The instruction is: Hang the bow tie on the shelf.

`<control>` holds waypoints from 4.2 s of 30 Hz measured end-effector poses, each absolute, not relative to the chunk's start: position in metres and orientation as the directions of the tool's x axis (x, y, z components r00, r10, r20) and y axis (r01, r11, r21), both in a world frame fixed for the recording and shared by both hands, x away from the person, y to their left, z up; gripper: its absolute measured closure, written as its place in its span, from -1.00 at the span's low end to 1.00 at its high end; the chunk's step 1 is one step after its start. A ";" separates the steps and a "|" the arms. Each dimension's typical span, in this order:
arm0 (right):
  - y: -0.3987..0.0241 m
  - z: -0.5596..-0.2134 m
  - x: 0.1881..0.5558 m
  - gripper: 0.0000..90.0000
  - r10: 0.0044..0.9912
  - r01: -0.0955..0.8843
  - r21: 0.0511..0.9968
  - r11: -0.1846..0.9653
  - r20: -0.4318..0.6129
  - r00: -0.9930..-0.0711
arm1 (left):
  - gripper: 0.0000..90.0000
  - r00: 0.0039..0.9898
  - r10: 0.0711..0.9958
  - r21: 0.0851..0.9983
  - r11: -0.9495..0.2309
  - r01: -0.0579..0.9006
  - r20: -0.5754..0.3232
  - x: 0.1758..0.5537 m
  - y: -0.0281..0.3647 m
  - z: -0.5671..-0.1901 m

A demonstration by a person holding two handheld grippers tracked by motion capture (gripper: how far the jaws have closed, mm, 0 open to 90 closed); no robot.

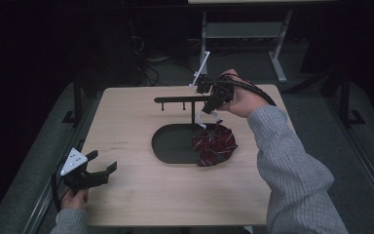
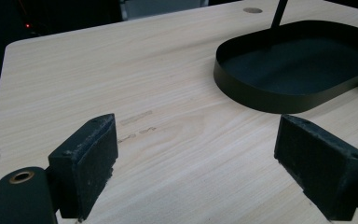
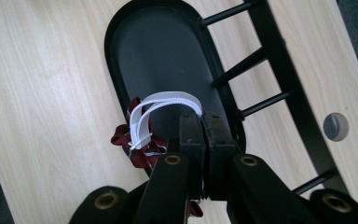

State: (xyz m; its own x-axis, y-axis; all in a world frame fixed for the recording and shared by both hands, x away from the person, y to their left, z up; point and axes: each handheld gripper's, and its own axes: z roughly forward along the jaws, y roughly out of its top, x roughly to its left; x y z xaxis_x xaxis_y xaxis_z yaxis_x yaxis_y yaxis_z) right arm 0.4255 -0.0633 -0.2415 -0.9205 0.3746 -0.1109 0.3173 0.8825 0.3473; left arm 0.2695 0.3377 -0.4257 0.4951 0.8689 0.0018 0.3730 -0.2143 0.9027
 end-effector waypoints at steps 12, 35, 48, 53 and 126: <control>-0.063 -0.231 0.436 0.94 0.397 0.332 0.355 0.874 -0.127 -0.909 | -0.71 0.490 0.872 0.905 -0.208 0.370 0.000 0.269 0.339 -0.425; -0.064 -0.251 0.465 0.94 0.449 0.393 0.326 0.860 -0.115 -0.886 | -0.71 0.482 0.876 0.910 -0.193 0.368 -0.008 0.269 0.343 -0.425; -0.064 -0.257 0.472 0.92 0.479 0.421 0.309 0.853 -0.142 -0.866 | -0.71 0.486 0.874 0.909 -0.200 0.366 -0.004 0.269 0.342 -0.425; -0.065 -0.258 0.473 0.91 0.492 0.434 0.310 0.846 -0.137 -0.860 | -0.71 0.486 0.874 0.910 -0.200 0.364 -0.003 0.269 0.342 -0.425; -0.087 -0.259 0.434 0.46 0.458 0.408 0.344 0.846 -0.077 -0.885 | -0.71 0.478 0.878 0.910 -0.190 0.369 -0.011 0.267 0.341 -0.424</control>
